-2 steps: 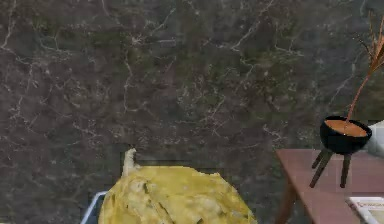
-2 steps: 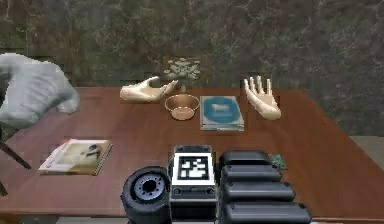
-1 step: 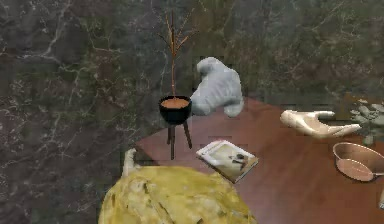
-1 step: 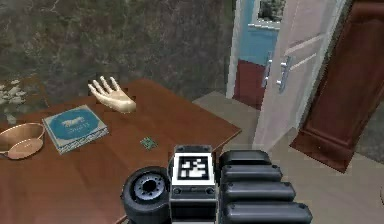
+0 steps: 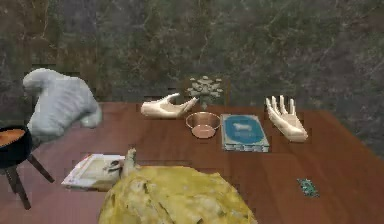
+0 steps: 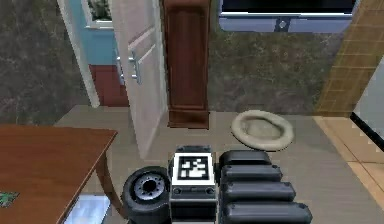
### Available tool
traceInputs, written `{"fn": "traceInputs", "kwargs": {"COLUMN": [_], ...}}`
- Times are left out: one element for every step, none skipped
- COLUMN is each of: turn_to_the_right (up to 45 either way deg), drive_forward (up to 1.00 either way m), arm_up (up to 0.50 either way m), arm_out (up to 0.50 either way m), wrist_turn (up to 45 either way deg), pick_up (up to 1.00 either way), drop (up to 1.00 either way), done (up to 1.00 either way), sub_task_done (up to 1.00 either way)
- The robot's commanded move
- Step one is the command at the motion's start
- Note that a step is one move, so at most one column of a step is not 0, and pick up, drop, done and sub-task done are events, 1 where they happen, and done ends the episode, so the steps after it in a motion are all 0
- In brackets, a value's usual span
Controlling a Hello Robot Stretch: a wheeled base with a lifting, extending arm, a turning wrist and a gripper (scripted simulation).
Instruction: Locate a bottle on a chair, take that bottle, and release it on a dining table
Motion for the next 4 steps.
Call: {"fn": "traceInputs", "kwargs": {"turn_to_the_right": [-45.0, -45.0, -45.0, -27.0], "drive_forward": [0.0, 0.0, 0.0, 0.0], "arm_up": [0.0, 0.0, 0.0, 0.0], "arm_out": [0.0, 0.0, 0.0, 0.0], "wrist_turn": [0.0, 0.0, 0.0, 0.0], "pick_up": [0.0, 0.0, 0.0, 0.0], "drop": [0.0, 0.0, 0.0, 0.0], "done": [0.0, 0.0, 0.0, 0.0], "sub_task_done": [0.0, 0.0, 0.0, 0.0]}}
